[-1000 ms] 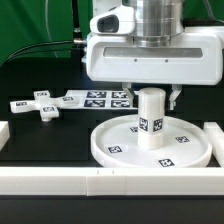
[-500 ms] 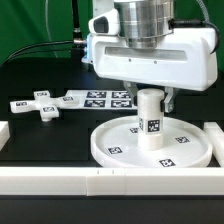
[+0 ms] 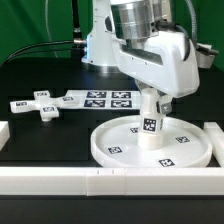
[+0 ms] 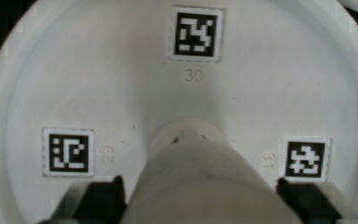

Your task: Assemble round table

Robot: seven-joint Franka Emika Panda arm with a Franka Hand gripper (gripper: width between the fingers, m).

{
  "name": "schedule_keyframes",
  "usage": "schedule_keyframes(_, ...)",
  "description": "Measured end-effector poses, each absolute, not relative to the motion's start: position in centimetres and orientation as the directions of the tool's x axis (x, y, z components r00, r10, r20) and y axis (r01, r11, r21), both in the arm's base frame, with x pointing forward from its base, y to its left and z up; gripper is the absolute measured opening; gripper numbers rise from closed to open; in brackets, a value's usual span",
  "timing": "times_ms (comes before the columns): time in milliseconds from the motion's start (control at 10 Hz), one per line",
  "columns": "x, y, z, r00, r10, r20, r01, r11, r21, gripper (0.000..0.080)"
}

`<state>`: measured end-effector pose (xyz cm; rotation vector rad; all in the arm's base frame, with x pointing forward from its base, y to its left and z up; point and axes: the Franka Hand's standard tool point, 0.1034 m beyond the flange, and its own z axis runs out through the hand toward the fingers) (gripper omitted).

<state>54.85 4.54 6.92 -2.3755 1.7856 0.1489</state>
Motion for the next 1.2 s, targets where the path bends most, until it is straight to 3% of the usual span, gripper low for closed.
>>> schedule_keyframes(300,54.85,4.57,6.91,0.311,-0.934,-0.176,-0.950,-0.302,-0.078,0.0409)
schedule_keyframes(400,54.83,4.66,6.91,0.335,-0.926,-0.175,-0.942,-0.327,-0.075,0.0600)
schedule_keyframes(700,55.26,5.32,7.24,0.615,-0.778,-0.129,-0.788,-0.607,-0.101,0.0647)
schedule_keyframes(1200,55.26,5.21,7.17,0.876,-0.476,-0.079,-0.482,-0.865,-0.138,0.0649)
